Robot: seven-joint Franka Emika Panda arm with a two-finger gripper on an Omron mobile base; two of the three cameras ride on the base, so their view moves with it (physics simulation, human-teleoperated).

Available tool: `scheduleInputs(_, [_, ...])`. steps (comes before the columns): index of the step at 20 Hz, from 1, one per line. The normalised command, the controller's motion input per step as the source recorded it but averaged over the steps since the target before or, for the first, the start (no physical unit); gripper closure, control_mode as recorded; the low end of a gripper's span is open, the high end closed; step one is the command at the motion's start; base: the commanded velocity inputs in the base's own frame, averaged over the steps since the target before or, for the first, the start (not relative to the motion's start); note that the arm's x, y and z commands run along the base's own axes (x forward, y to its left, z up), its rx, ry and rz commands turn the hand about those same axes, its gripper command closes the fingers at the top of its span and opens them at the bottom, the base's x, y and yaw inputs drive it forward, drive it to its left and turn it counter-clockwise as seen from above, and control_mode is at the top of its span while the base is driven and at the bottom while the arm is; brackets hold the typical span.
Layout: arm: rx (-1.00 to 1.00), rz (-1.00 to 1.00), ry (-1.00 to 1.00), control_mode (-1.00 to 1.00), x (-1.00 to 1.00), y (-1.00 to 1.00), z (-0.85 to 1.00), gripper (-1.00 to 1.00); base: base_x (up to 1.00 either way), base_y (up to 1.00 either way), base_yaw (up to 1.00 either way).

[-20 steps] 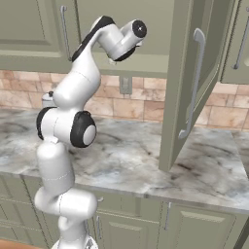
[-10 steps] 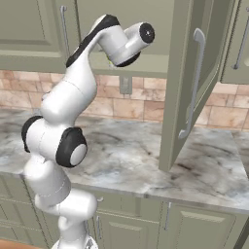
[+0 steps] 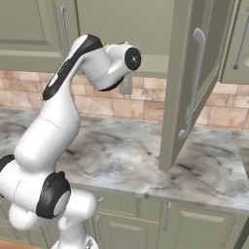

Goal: The dining table condiment station is running low on mustard. Refill the condiment station by opening the cabinet and taking the mustard from the cabinet and placing it on the dining table.

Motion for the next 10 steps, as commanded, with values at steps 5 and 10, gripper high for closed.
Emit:
scheduleInputs(5, [-0.01, 0.21, -0.04, -1.00, -1.00, 0.56, -0.26, 1.00, 0.00, 0.00, 0.00])
scheduleInputs(10, [0.00, 0.17, -0.01, -1.00, -1.00, 0.39, -0.22, 1.00, 0.00, 0.00, 0.00])
